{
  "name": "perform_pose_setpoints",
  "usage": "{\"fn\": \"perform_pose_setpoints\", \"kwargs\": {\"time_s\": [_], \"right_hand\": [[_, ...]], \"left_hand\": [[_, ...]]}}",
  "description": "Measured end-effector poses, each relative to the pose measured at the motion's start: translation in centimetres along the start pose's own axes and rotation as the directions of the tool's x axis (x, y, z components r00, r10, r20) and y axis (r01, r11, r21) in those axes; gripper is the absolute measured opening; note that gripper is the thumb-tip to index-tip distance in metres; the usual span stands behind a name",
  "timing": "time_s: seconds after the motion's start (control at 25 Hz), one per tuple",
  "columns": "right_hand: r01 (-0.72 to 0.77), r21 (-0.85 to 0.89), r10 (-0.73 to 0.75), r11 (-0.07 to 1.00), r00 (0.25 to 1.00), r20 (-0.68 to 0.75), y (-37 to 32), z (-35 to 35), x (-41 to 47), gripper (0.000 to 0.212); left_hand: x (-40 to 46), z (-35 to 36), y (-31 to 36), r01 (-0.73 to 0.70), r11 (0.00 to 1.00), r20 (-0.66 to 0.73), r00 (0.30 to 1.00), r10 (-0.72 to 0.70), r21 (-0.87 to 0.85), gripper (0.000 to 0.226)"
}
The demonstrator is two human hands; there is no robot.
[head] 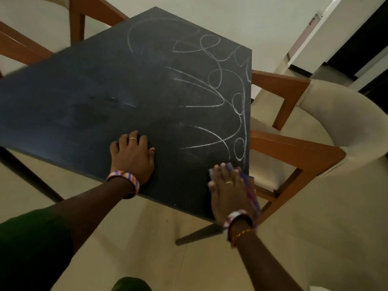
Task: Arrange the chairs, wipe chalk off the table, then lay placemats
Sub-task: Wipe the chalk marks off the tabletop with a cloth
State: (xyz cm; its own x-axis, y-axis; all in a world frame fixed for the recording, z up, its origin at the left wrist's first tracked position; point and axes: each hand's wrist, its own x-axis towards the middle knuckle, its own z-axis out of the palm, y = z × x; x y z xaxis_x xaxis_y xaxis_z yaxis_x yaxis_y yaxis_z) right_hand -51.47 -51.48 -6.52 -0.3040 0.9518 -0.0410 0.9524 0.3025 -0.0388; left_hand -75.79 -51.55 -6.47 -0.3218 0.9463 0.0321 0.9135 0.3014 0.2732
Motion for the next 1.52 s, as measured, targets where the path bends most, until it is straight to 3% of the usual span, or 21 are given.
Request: {"fn": "perform_pose_setpoints", "kwargs": {"time_s": [0.08, 0.16, 0.2, 0.24, 0.32, 0.44, 0.48, 0.56, 0.68, 0.76, 0.84, 1.0, 1.08, 1.16, 1.24, 1.36, 1.52], "right_hand": [[0.152, 0.025, -0.149, 0.988, 0.985, -0.092, -4.7, -0.8, -1.7, 0.058], [0.284, 0.117, -0.282, 0.952, 0.959, -0.03, -7.2, -1.2, -0.6, 0.056], [0.282, 0.174, -0.296, 0.944, 0.953, 0.064, -7.3, -1.8, 1.1, 0.057], [0.257, 0.17, -0.281, 0.951, 0.95, 0.136, -6.7, -2.0, 3.4, 0.055], [0.189, 0.065, -0.197, 0.98, 0.969, 0.149, -4.8, -1.9, 8.4, 0.048], [-0.151, 0.099, 0.129, 0.984, 0.971, 0.199, -2.8, -2.0, 13.4, 0.047], [-0.188, 0.118, 0.158, 0.975, 0.961, 0.225, -3.0, -2.2, 13.4, 0.048], [-0.111, 0.104, 0.083, 0.988, 0.966, 0.244, -4.6, -2.3, 10.7, 0.047], [0.119, 0.018, -0.12, 0.993, 0.976, 0.182, -7.1, -1.1, 3.1, 0.048], [0.155, 0.013, -0.155, 0.988, 0.977, 0.148, -6.8, -0.9, 2.8, 0.049], [0.07, 0.047, -0.076, 0.996, 0.987, 0.141, -5.7, -1.1, 7.7, 0.045], [-0.313, 0.228, 0.291, 0.922, 0.949, 0.122, -4.2, -1.7, 17.3, 0.044], [-0.24, 0.169, 0.226, 0.956, 0.969, 0.099, -4.9, -1.8, 16.0, 0.044], [-0.07, 0.094, 0.058, 0.993, 0.991, 0.117, -5.9, -1.6, 10.9, 0.044], [0.003, 0.042, -0.009, 0.999, 0.99, 0.14, -6.6, -1.2, 4.9, 0.046], [-0.029, 0.013, 0.027, 0.999, 0.989, 0.143, -6.2, -1.0, 4.1, 0.047], [-0.22, 0.151, 0.201, 0.964, 0.971, 0.129, -5.8, -1.4, 13.9, 0.045]], "left_hand": [[0.0, 0.0, 0.1, 0.001, 1.0, 0.003, 1.0, -0.001, 0.002, 0.048], [0.1, -0.1, 0.0, 0.004, 1.0, 0.016, 1.0, -0.004, -0.005, 0.048], [0.2, -0.1, 0.0, 0.007, 1.0, 0.022, 1.0, -0.007, -0.008, 0.049], [0.2, -0.1, -0.1, 0.012, 1.0, 0.028, 1.0, -0.012, -0.007, 0.05], [0.3, 0.0, -0.1, 0.025, 1.0, 0.026, 0.999, -0.025, -0.003, 0.051], [0.2, 0.2, 0.0, 0.026, 1.0, 0.024, 0.999, -0.026, 0.001, 0.051], [0.3, 0.2, 0.0, 0.026, 1.0, 0.023, 0.999, -0.026, 0.004, 0.051], [0.3, 0.1, -0.1, 0.029, 1.0, 0.028, 0.999, -0.029, 0.007, 0.052], [0.3, 0.3, 0.0, 0.031, 0.999, 0.025, 0.999, -0.031, 0.01, 0.052], [0.3, 0.3, 0.0, 0.032, 0.999, 0.03, 0.999, -0.032, 0.003, 0.052], [0.4, 0.3, -0.1, 0.03, 1.0, 0.032, 0.999, -0.029, -0.01, 0.053], [0.2, 0.4, -0.1, 0.032, 0.999, 0.045, 0.998, -0.031, -0.023, 0.054], [0.2, 0.4, -0.2, 0.027, 0.999, 0.055, 0.998, -0.025, -0.029, 0.054], [0.3, 0.5, -0.3, 0.031, 0.999, 0.053, 0.998, -0.03, -0.022, 0.054], [0.3, 0.5, -0.2, 0.035, 0.999, 0.044, 0.998, -0.034, -0.011, 0.054], [0.2, 0.5, -0.1, 0.037, 0.999, 0.058, 0.998, -0.036, -0.017, 0.055], [0.2, 0.3, -0.1, 0.039, 0.999, 0.071, 0.997, -0.038, -0.016, 0.055]]}}
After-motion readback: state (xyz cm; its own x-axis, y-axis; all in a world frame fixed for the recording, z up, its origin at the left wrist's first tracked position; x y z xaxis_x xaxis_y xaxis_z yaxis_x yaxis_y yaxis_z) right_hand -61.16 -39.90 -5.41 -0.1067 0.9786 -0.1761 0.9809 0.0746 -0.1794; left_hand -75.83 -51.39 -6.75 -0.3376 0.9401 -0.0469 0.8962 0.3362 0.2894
